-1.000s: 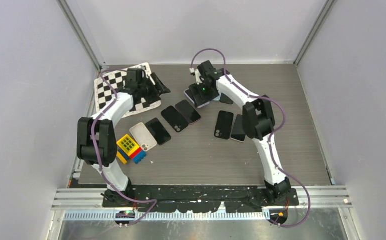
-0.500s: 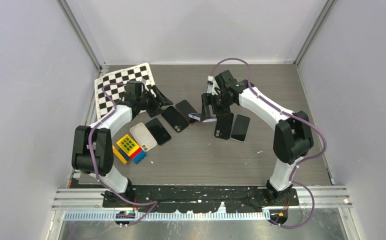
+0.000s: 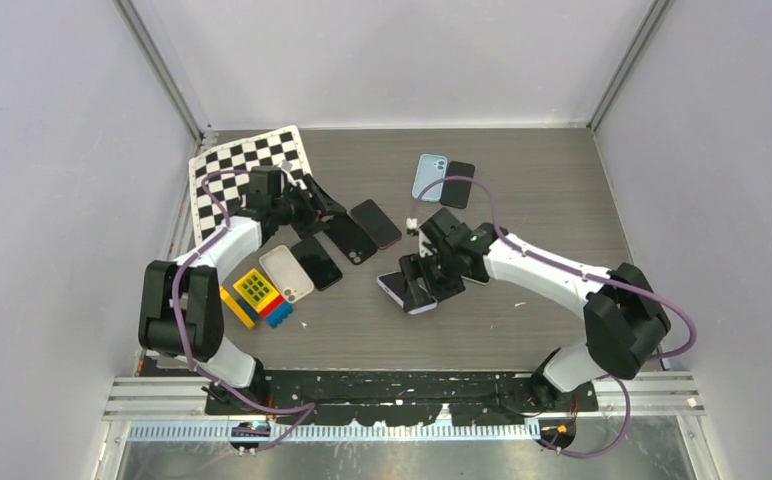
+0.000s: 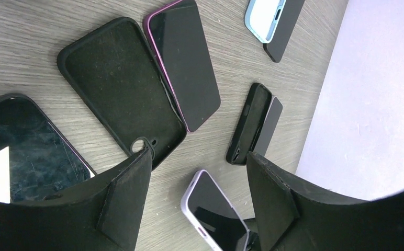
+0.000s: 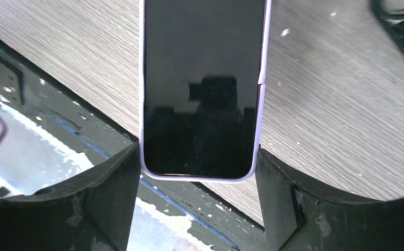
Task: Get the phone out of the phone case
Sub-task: Move the phone to the center of the board, then pick up the phone at the center of the board.
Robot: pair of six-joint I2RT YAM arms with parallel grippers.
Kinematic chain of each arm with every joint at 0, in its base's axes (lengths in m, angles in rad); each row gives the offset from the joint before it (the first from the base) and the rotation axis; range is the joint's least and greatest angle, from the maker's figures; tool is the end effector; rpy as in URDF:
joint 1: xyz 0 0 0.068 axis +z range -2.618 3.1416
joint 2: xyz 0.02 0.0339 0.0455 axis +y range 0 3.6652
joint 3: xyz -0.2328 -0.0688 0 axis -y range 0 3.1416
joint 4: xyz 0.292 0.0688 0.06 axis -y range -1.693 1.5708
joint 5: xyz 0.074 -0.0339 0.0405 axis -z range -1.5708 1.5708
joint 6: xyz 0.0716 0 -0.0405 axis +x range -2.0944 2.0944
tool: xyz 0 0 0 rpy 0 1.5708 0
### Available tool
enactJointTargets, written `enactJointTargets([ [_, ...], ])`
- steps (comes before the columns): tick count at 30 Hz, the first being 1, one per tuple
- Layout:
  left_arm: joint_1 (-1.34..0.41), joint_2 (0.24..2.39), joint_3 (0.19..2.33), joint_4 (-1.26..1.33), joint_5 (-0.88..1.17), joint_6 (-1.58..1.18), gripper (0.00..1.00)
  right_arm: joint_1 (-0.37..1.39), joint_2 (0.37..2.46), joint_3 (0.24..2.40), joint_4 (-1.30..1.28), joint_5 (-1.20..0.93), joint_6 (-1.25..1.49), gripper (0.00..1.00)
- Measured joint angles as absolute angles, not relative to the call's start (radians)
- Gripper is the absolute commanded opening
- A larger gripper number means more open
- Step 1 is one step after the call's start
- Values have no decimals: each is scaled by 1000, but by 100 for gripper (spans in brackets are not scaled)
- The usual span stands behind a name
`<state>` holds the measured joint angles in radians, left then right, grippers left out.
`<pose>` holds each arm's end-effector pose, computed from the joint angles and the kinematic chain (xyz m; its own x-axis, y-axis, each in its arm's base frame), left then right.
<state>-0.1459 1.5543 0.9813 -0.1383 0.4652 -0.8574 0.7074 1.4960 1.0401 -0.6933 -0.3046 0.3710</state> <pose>0.3897 -0.0897 0.1483 -0.7751 -0.5691 -0.2743 -0.1833 0.6181 -0.7644 0.2516 0.2434 0.1411 -0.9049 -0.3187 -0.2822 -0.4133 0.8164 0.4034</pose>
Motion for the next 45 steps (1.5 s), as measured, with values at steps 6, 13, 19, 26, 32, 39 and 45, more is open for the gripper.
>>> enactJointTargets([
  [6, -146, 1538, 968, -141, 461, -852, 70, 858, 1547, 984, -640, -158, 381, 49],
  [13, -146, 1519, 968, -156, 438, -829, 70, 945, 1659, 984, -617, -37, 385, 81],
  [19, -146, 1518, 968, -170, 424, -822, 70, 962, 1703, 1029, -636, 14, 396, 98],
  [26, -142, 1515, 966, -177, 411, -807, 70, 970, 1730, 1053, -607, 81, 395, 100],
  [32, -135, 1498, 963, -178, 403, -804, 70, 982, 1782, 1108, -620, 112, 368, 99],
  [39, -123, 1492, 962, -191, 394, -804, 70, 993, 1803, 1129, -605, 128, 375, 70],
  [45, -115, 1488, 962, -200, 392, -803, 70, 993, 1792, 1108, -580, 132, 378, 50],
])
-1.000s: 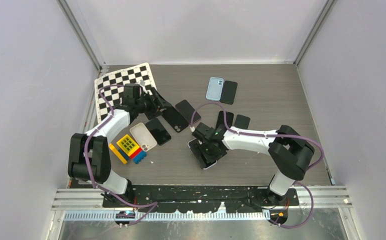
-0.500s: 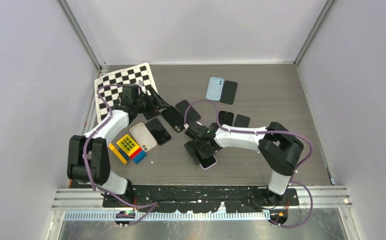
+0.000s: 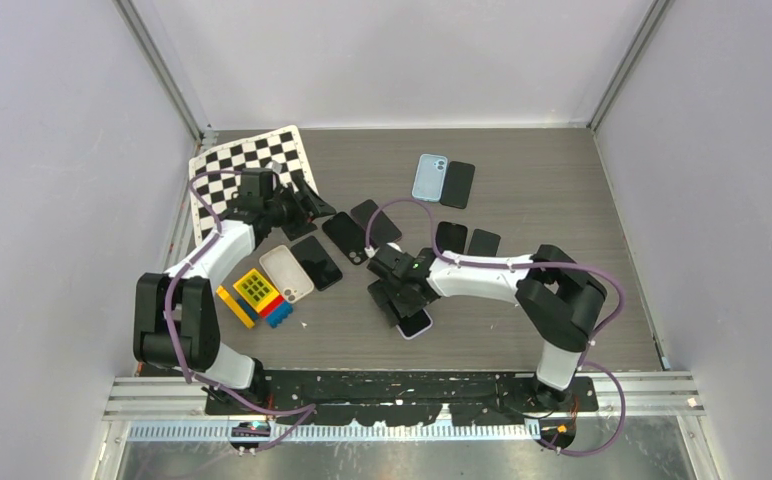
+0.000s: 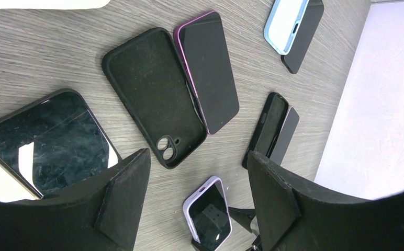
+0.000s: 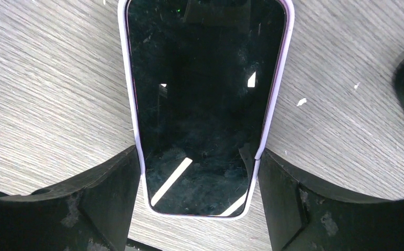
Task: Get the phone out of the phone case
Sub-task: Pick up the phone at the center of the board.
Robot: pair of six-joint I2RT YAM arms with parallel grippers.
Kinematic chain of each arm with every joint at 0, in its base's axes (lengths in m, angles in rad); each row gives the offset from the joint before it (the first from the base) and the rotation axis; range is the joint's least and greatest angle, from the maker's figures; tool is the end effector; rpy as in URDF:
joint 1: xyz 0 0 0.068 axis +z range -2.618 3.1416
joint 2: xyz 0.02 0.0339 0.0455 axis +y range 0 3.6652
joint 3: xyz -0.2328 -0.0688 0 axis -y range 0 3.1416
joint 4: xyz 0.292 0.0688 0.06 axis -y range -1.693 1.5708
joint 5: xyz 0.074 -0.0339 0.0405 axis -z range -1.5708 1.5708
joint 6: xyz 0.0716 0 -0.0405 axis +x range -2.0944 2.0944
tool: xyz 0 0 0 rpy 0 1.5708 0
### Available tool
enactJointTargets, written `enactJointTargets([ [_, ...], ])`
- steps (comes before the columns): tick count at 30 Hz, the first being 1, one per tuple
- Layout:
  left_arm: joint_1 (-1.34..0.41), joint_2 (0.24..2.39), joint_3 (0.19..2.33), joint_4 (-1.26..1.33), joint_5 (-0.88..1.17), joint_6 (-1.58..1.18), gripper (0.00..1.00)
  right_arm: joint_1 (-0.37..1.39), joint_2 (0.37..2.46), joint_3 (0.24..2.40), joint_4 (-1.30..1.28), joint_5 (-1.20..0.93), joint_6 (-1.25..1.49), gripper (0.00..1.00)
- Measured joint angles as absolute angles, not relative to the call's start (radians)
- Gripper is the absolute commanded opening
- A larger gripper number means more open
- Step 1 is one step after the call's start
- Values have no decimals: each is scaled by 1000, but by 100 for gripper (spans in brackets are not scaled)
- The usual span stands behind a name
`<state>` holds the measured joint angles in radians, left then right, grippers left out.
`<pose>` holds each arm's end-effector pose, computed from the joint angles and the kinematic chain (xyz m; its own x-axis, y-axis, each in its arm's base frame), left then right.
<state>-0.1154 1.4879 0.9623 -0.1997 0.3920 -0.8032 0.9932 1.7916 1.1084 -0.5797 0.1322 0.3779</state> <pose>0.3826 -0.0719 0.1579 -0.7385 -0.5838 -0.3373 -0.2031 0.6696 -0.7144 0.2150 0.3126 0.0647 -0.7820 -0.5300 -0.3280 -0.5596 0.8287 -0.0049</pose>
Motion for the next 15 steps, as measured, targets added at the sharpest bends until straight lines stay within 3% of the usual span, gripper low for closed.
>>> enactJointTargets([
  [15, -115, 1455, 916, -193, 496, -804, 72, 981, 1649, 1006, -300, 201, 376, 44],
])
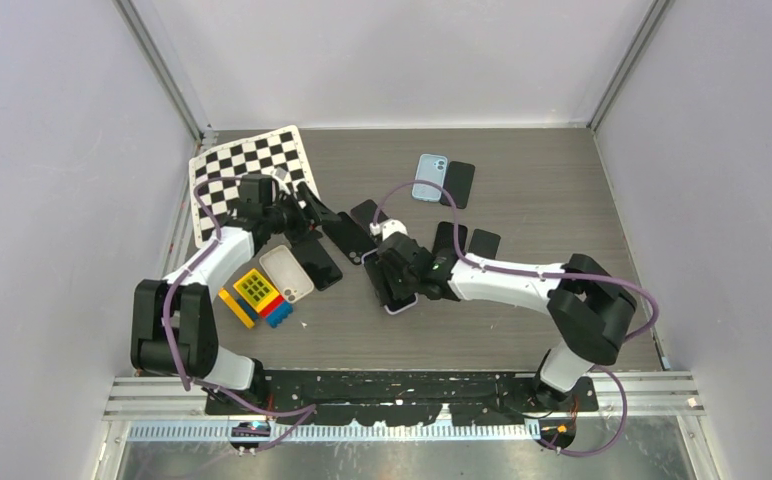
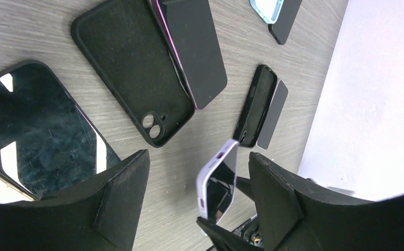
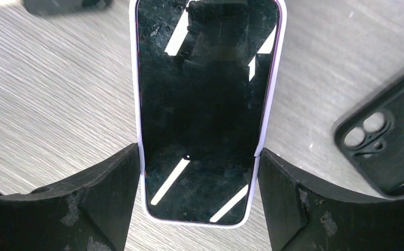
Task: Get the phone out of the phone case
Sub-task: Pick up the phone at the center of the board.
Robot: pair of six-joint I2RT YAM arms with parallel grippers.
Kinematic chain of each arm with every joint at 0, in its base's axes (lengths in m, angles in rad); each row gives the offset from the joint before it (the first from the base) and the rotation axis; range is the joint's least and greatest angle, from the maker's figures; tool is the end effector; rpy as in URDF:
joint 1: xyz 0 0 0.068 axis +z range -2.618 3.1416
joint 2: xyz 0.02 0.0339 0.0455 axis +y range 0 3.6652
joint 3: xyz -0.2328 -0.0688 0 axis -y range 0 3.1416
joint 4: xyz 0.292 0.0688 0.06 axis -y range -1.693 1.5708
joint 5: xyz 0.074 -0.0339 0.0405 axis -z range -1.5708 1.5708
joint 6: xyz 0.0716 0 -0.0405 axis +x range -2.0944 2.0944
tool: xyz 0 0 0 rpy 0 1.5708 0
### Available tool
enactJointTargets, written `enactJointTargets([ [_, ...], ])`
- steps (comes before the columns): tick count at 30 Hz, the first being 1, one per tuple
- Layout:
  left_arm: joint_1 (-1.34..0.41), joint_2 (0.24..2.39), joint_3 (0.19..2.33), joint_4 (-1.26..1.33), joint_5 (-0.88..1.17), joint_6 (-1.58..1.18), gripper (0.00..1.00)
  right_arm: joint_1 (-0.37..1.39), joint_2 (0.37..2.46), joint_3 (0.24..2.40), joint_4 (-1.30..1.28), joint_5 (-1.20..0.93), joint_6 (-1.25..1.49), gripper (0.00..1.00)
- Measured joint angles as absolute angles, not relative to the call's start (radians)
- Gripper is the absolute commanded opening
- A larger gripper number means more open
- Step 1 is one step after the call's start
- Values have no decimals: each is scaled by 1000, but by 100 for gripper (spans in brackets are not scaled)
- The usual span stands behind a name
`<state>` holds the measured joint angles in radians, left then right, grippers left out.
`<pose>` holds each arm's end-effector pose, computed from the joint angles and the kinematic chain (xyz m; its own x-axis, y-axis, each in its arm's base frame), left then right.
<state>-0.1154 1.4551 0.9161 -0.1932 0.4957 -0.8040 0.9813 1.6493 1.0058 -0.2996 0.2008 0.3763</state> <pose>0.3700 -0.0772 0.1548 -0.7867 -0.5465 -0.2870 -0.1641 0.6334 -0.7562 0.2301 0.3183 0.1017 -0.6939 -0.3897 -0.6055 -0.5316 0.8444 0.0657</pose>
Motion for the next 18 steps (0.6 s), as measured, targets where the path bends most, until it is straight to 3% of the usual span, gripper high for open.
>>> enactJointTargets([
  [9, -126, 1423, 842, -146, 593, -818, 79, 923, 1590, 1053, -220, 121, 385, 44],
  [18, -212, 1423, 841, -45, 657, -844, 70, 878, 1591, 1175, -217, 6, 419, 44],
])
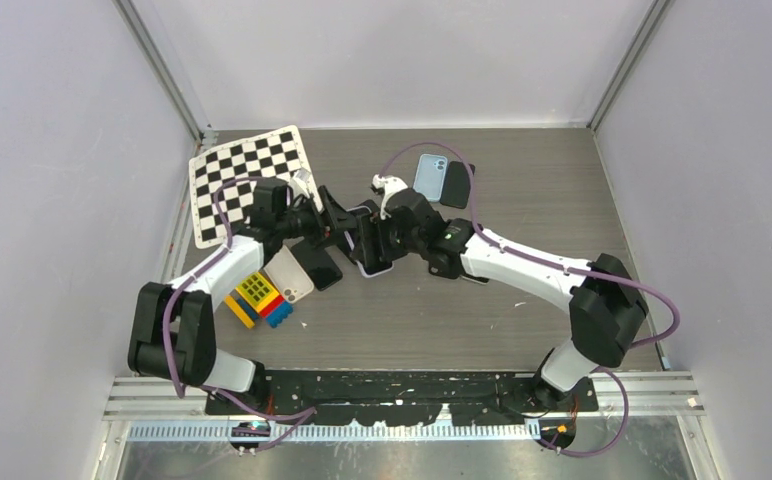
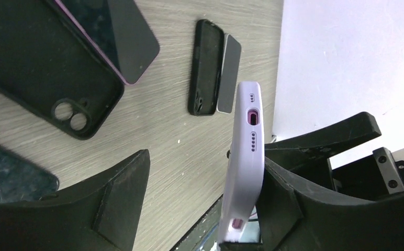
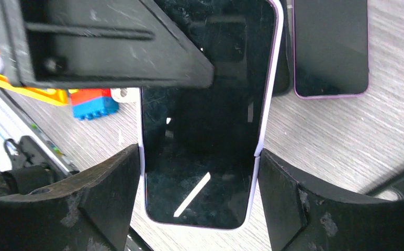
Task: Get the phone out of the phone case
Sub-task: Pick up the phone at the center of the board.
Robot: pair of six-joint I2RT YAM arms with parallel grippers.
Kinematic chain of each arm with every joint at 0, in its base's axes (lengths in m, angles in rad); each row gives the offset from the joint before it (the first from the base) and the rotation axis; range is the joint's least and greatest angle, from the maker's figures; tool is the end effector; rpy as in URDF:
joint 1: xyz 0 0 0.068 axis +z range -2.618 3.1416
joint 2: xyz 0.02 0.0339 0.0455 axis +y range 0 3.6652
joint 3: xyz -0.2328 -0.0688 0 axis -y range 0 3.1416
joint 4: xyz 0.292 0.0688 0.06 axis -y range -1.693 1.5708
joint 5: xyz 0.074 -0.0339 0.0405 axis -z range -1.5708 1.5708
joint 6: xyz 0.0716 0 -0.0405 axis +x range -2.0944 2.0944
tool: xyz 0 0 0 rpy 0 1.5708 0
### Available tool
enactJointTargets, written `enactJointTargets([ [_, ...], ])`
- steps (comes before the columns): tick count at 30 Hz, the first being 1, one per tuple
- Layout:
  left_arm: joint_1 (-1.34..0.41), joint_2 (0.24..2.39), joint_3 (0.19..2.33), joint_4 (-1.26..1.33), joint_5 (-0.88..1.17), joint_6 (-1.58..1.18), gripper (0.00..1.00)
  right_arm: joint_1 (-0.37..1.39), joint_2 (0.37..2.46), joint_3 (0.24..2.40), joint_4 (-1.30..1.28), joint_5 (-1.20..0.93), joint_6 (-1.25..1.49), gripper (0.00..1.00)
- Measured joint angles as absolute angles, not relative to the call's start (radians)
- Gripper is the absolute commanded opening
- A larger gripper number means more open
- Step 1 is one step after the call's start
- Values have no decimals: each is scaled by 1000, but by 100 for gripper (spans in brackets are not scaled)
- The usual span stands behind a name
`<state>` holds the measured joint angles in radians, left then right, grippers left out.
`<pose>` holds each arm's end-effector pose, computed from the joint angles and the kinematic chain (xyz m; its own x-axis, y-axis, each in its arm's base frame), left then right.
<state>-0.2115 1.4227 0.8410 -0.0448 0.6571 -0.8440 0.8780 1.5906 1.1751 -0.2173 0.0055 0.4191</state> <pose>0.3511 -0.1201 0.1568 -0.8667 -0.4191 -0.2706 0.0035 0.5373 -0.8434 0.2771 0.3332 0.1972 -0.6570 -0.1544 -0.7379 -0.5466 0.7717 0.3252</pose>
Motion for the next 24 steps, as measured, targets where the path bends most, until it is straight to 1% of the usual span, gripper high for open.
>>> enactJointTargets([
  [3, -226, 1422, 841, 10, 657, -871, 66, 866, 1593, 1213, -218, -25, 433, 44],
  [8, -260, 1419, 841, 53, 615, -920, 58, 856, 1644, 1298, -247, -58, 458, 44],
  [14, -285, 1400, 839, 63, 549, -985, 45, 856, 1703, 1357, -281, -89, 473, 44],
  [15, -285, 1398, 839, 63, 541, -991, 41, 856, 1709, 1360, -290, -91, 473, 44],
  [18, -285, 1396, 839, 53, 521, -999, 23, 856, 1718, 1360, -304, -94, 473, 44],
  [19, -285, 1396, 839, 45, 514, -1000, 18, 856, 1718, 1361, -307, -95, 474, 44],
  [22, -281, 1396, 838, 32, 509, -1000, 9, 854, 1718, 1365, -306, -103, 477, 45],
  [24, -278, 1396, 839, 33, 514, -995, 1, 848, 1718, 1367, -303, -116, 482, 46],
])
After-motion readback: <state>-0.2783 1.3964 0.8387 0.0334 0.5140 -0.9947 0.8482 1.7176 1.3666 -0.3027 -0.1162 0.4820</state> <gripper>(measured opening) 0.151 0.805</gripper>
